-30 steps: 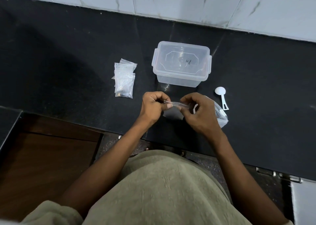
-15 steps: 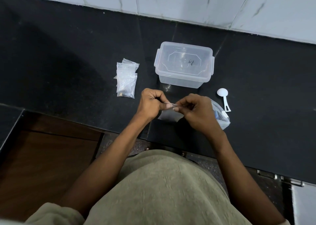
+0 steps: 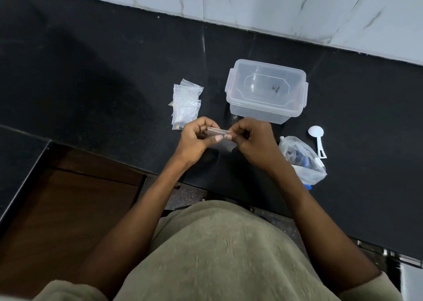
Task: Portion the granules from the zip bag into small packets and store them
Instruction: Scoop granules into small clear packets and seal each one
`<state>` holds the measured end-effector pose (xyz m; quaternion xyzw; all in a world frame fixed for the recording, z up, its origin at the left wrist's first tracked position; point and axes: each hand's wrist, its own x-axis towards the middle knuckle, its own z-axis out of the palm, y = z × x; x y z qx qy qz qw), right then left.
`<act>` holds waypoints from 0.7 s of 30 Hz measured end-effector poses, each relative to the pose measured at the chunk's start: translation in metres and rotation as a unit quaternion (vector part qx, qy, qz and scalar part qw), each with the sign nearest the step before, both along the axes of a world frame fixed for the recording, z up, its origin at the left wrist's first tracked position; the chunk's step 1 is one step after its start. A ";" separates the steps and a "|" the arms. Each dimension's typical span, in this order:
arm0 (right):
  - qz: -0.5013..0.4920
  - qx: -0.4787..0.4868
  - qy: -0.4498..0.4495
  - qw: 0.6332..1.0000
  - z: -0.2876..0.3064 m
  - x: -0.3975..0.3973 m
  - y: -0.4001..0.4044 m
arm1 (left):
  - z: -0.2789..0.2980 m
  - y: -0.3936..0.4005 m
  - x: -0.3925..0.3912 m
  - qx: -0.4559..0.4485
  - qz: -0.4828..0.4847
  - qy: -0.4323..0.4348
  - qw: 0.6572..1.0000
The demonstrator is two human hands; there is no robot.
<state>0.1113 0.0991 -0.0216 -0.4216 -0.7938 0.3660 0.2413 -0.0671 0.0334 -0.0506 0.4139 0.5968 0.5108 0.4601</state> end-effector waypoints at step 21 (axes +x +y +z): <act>0.002 0.073 -0.137 0.988 -0.032 -0.121 0.015 | -0.042 -0.015 -0.057 -0.046 0.029 0.399 0.916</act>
